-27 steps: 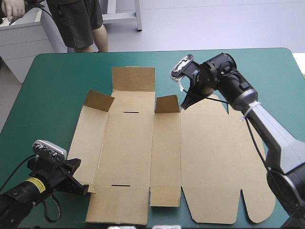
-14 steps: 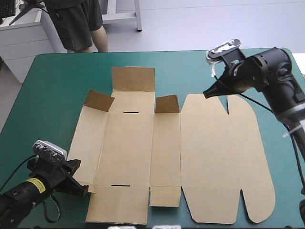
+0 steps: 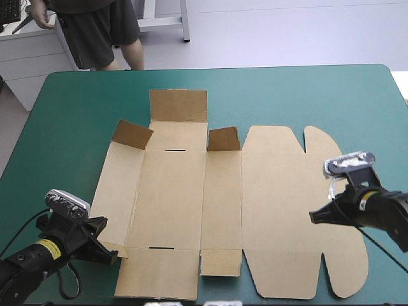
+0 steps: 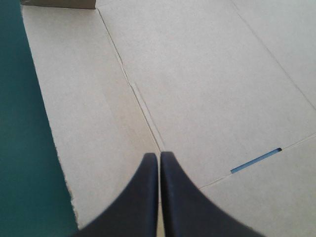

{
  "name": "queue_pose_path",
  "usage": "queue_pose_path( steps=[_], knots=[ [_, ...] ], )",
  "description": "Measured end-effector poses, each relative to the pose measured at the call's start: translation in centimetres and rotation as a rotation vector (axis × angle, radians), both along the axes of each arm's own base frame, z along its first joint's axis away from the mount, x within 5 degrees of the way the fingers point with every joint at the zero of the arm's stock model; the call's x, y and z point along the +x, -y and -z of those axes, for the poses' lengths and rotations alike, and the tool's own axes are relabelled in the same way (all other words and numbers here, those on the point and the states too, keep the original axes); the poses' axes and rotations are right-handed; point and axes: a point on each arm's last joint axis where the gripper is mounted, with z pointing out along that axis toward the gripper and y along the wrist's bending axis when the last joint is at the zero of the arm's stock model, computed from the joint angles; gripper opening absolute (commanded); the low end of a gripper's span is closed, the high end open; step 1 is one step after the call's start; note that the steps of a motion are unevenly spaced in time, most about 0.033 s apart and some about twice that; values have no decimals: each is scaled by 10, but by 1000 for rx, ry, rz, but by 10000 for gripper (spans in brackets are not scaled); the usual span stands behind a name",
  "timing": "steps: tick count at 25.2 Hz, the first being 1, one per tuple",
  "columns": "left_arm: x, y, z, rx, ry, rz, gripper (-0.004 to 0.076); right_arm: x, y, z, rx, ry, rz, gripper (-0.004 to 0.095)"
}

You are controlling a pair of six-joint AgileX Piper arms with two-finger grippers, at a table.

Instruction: Fold the box

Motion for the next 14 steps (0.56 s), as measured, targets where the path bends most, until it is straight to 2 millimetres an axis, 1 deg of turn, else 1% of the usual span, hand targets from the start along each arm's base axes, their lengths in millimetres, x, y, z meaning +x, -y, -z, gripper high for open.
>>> queue_pose_path(
  steps=[1,3,5,7,10,14],
  knots=[
    [0,0,0,0,0,0,-8,-13,3,8,10,3,2,-13],
    [0,0,0,-1,-1,0,-8,-34,7,19,37,19,3,-13],
    [0,0,1,2,-7,0,-8,-51,11,21,57,58,5,-13],
    [-1,0,-1,5,-21,2,-8,-61,13,21,64,81,7,-14],
    [2,1,-7,21,-71,1,-8,-74,17,18,76,117,8,-14],
    [19,9,-28,40,-150,4,-8,-88,20,16,86,153,9,-13]
  ],
)
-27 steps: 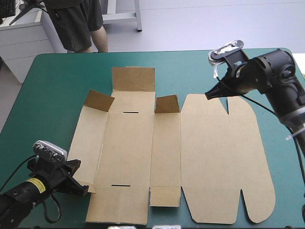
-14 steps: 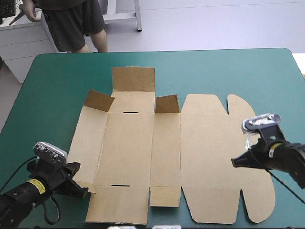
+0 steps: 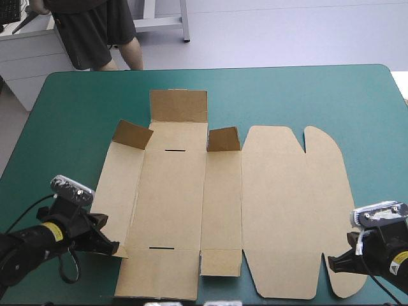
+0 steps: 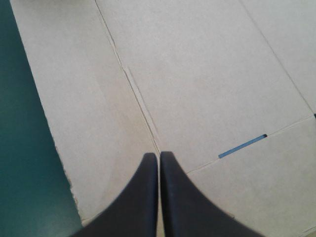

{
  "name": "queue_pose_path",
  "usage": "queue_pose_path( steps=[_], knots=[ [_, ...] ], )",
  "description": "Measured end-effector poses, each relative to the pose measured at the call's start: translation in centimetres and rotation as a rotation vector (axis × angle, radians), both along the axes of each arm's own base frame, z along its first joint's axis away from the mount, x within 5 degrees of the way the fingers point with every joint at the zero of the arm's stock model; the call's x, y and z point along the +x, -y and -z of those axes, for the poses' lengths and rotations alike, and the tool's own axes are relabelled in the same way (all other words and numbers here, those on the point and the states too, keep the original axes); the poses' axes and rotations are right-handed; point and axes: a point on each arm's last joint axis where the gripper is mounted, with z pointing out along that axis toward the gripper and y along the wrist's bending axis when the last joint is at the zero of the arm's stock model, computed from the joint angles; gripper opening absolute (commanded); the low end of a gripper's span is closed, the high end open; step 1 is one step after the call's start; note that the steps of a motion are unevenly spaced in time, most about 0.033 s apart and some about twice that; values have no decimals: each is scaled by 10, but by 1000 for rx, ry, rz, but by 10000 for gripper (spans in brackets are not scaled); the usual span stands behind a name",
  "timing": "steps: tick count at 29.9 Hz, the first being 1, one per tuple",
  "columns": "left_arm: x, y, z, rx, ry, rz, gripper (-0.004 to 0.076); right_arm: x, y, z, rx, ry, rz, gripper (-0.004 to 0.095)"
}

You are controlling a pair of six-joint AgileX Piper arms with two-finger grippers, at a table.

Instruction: Fold the box

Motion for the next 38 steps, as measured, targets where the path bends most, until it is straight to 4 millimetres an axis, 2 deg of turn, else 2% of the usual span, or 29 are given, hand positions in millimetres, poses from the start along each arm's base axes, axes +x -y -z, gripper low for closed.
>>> queue_pose_path(
  steps=[6,11,18,23,25,29,34,38],
  knots=[
    [45,19,-27,27,-78,20,-8,-9,3,0,10,7,10,-14],
    [82,39,-38,26,-156,69,-8,-10,3,3,9,-18,13,-13],
    [119,59,-38,37,-230,142,1,-11,3,4,11,-28,12,-14],
    [136,57,-31,8,-286,116,13,-12,3,5,8,-38,13,-13],
    [142,47,-31,-49,-302,86,13,-12,3,5,9,-40,12,-13],
    [153,13,-35,-190,-299,9,13,-12,3,5,9,-40,12,-13],
    [161,-40,-39,-295,-255,-155,13,-12,3,5,7,-41,11,-14],
    [158,-84,-40,-325,-227,-313,12,-12,3,4,7,-34,9,-14]
  ],
)
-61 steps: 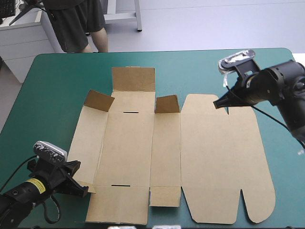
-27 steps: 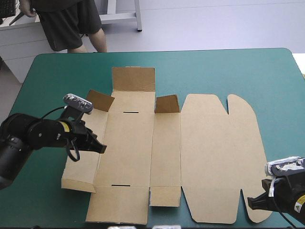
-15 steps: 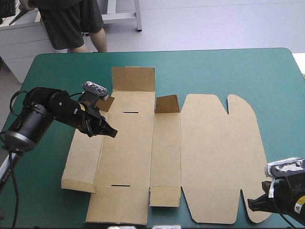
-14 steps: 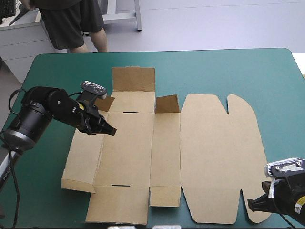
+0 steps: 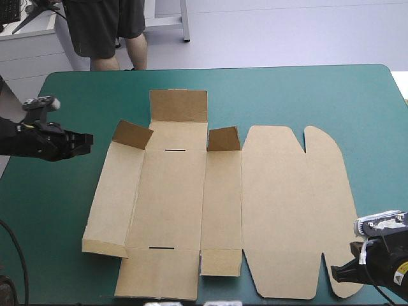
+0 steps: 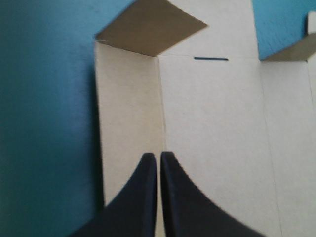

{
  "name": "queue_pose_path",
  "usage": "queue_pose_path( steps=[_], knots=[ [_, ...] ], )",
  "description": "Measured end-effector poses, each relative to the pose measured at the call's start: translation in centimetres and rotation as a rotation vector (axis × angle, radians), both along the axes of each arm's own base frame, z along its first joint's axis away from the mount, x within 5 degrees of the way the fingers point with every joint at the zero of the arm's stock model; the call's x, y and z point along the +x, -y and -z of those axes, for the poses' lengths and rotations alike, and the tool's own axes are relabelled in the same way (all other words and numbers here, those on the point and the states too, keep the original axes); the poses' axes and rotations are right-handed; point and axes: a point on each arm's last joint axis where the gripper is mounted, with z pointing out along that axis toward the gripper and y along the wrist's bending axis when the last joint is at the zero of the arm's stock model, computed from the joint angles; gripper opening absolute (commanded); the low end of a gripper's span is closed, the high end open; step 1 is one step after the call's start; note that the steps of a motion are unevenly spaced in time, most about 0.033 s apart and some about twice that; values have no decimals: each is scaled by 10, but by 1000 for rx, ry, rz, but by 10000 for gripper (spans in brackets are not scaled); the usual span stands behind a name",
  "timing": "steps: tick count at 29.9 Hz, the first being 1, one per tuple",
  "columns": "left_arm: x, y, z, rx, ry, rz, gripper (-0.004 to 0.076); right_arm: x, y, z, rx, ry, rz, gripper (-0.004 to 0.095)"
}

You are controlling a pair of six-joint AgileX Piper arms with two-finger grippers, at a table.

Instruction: Fold the box

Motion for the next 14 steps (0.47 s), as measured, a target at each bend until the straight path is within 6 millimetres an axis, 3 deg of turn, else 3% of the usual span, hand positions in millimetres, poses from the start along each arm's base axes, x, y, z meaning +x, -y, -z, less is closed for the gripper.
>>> queue_pose_path(
  steps=[7,9,14],
  knots=[
    [-12,-52,-1,-16,3,-208,48,1,0,-1,-7,21,-14,-14],
    [-15,-59,-1,-17,2,-240,109,1,0,-1,-8,21,-14,-13],
    [-16,-62,0,-13,4,-239,379,1,0,-1,-9,21,-16,-14]
  ],
)
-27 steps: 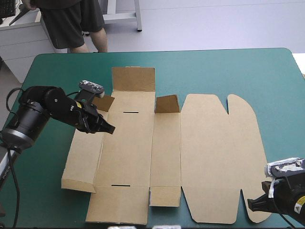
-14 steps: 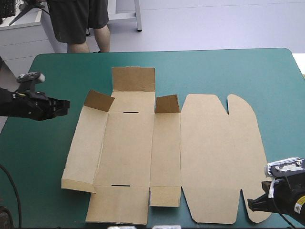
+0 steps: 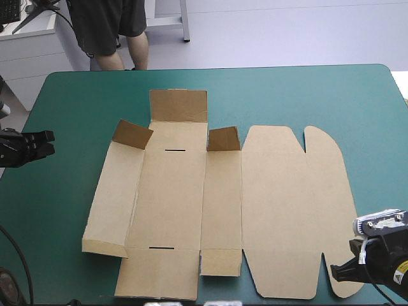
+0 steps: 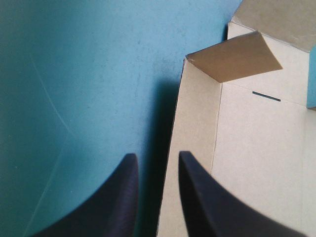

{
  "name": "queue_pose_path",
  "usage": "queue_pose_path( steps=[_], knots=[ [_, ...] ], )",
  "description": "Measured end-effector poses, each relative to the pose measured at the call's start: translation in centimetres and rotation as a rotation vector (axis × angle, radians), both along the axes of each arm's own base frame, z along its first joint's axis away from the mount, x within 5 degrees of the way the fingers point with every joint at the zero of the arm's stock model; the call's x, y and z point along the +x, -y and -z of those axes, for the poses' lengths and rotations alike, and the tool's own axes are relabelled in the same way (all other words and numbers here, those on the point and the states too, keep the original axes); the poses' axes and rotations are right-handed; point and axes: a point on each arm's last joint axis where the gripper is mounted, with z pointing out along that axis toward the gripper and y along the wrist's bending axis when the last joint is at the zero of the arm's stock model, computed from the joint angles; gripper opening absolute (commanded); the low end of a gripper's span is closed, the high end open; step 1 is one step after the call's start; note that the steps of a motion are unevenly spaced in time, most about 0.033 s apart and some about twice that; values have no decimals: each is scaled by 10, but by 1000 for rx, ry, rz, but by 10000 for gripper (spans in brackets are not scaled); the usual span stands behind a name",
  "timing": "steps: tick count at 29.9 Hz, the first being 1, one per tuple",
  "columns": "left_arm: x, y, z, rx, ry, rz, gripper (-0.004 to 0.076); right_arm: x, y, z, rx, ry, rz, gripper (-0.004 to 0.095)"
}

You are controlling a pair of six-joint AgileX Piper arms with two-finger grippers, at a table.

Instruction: Fold the box

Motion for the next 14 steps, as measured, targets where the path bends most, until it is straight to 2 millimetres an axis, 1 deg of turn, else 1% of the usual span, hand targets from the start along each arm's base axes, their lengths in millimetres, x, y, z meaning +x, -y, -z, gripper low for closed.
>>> queue_pose_path(
  steps=[3,5,8,14],
  knots=[
    [0,0,0,12,6,16,505,0,0,0,0,0,0,-14],
    [0,0,0,12,6,20,559,0,0,0,0,0,0,-14],
    [-1,1,9,-10,-13,24,571,0,0,0,0,-1,0,-14],
    [-9,8,54,-97,-116,62,571,0,0,0,0,-1,0,-14]
  ],
)
